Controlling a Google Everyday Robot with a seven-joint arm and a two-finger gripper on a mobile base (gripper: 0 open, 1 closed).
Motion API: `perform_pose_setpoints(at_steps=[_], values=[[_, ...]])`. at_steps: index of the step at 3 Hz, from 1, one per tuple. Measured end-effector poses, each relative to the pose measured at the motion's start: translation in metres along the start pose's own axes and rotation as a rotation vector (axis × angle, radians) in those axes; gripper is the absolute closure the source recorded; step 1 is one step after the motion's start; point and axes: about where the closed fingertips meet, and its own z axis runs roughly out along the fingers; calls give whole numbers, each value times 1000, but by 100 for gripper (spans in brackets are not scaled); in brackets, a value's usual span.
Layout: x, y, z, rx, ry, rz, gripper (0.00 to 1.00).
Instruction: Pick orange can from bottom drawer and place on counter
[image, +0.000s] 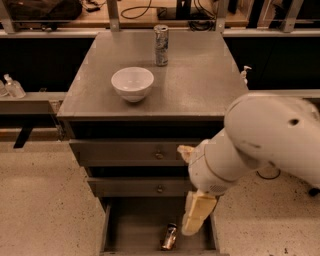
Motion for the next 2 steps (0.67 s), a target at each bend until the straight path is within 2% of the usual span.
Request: perform_pose_setpoints(at_steps=[1, 2], values=[[-10, 45, 79, -82, -46, -8, 0], [-10, 45, 78, -81, -46, -8, 0]])
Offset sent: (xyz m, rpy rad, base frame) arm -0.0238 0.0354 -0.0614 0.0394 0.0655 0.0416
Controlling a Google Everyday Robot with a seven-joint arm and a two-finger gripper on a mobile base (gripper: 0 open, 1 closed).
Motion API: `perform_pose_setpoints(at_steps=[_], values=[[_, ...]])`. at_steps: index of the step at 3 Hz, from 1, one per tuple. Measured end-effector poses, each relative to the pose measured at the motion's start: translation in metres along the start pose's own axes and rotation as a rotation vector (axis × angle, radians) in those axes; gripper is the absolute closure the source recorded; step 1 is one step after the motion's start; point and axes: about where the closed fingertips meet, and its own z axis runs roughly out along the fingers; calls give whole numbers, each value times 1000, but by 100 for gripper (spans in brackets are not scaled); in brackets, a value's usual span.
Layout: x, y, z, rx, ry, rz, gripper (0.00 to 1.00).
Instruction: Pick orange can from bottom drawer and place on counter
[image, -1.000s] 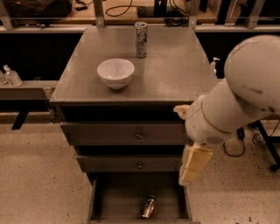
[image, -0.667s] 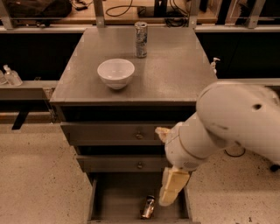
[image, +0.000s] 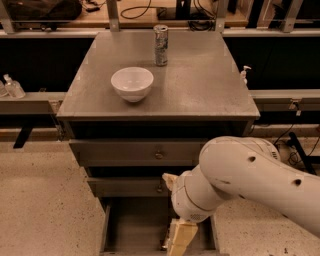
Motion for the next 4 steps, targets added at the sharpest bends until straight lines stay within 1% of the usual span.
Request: perform_pose_setpoints(at_steps=[1, 2, 3, 4], values=[[6, -10, -6, 18, 73, -34, 0], [27, -23, -11, 8, 232, -183, 0], [40, -33, -15, 30, 300, -256, 0], [38, -34, -16, 21, 285, -267, 0]])
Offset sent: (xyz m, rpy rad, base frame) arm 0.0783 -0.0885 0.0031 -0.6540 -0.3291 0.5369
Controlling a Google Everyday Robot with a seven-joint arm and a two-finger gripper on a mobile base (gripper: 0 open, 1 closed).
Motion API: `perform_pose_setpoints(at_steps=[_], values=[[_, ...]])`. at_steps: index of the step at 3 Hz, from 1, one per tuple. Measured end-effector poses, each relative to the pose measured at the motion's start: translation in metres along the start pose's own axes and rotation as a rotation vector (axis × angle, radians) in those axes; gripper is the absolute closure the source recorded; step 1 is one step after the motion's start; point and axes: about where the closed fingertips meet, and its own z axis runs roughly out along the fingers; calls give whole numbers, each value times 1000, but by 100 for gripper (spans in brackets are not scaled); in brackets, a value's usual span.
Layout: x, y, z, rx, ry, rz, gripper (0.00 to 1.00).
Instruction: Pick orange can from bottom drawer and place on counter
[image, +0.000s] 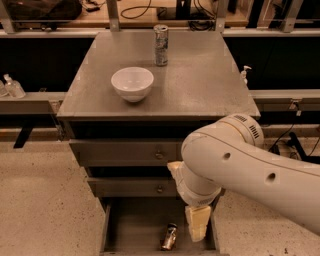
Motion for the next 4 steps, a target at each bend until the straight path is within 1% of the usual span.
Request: perform_pose_setpoints(at_steps=[1, 2, 3, 4], values=[[-1, 12, 43, -40, -34, -97, 0], [2, 46, 122, -91, -74, -214, 0], [11, 92, 195, -116, -110, -302, 0], [16, 110, 234, -89, -157, -347, 0]])
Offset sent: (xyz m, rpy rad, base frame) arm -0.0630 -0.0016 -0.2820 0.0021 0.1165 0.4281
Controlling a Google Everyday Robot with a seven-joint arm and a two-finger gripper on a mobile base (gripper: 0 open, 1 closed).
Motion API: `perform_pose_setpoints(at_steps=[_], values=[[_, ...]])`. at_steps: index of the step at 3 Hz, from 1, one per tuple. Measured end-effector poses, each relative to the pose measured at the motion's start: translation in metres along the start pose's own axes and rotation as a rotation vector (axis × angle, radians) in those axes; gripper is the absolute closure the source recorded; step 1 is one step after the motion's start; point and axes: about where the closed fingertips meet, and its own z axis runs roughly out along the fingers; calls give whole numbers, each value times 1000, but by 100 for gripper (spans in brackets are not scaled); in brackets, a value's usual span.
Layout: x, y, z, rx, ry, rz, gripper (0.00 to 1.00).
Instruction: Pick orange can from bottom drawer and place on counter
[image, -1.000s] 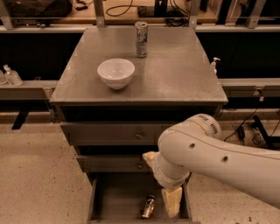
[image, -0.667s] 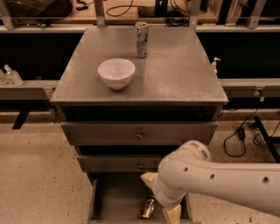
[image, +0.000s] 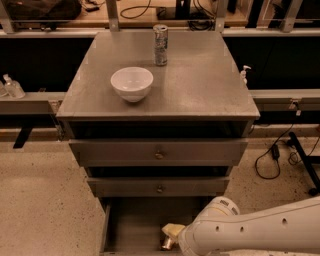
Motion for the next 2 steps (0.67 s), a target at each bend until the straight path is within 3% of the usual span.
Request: perform_pose_setpoints(at_steps=[1, 2], values=[[0, 0, 0, 1, 0, 0, 0], [10, 0, 16, -14, -9, -63, 0]])
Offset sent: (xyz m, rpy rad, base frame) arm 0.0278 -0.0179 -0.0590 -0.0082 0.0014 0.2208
